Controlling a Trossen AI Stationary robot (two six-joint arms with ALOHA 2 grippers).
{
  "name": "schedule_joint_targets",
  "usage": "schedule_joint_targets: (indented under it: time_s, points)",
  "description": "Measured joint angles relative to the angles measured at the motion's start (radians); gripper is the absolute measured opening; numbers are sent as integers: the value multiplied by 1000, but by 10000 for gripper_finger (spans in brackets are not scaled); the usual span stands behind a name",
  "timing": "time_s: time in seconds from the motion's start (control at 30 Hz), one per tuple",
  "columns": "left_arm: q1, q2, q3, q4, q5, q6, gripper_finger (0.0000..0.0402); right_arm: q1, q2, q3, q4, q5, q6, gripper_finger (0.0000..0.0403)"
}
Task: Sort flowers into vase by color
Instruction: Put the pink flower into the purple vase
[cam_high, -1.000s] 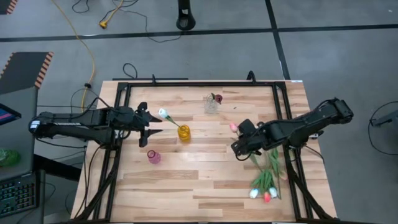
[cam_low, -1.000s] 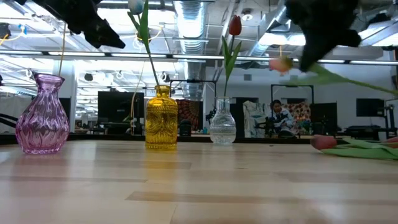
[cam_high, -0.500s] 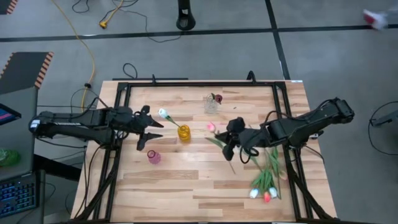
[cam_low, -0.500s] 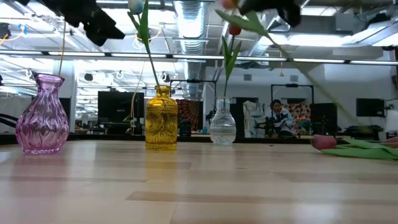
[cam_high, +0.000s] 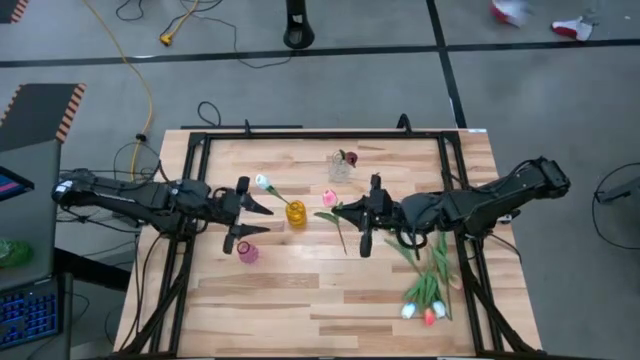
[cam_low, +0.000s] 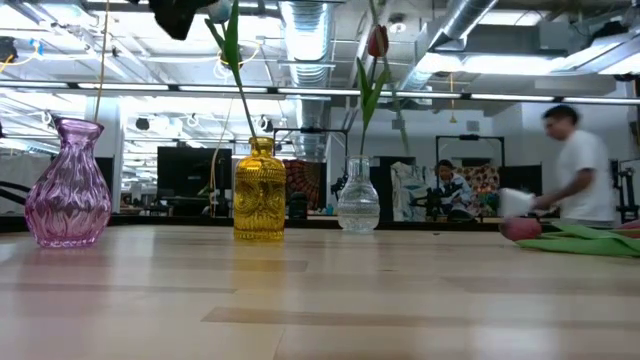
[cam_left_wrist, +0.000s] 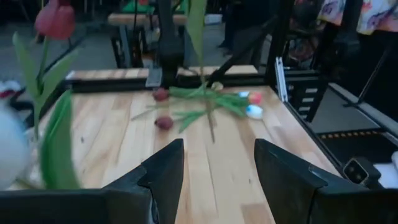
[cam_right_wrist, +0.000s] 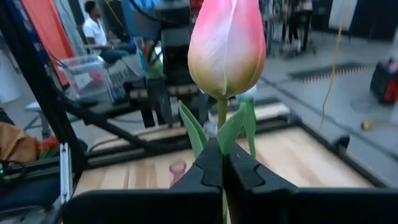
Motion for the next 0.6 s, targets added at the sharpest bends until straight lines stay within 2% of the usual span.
schedule_joint_targets:
  time_s: [0.3,0.6]
  points:
    - [-43,142,0,269,-89,40,183,0,0,0,121,-5,-156,24]
    - [-45,299,2,531,-116,85,183,0,0,0,158,-6,-168,25]
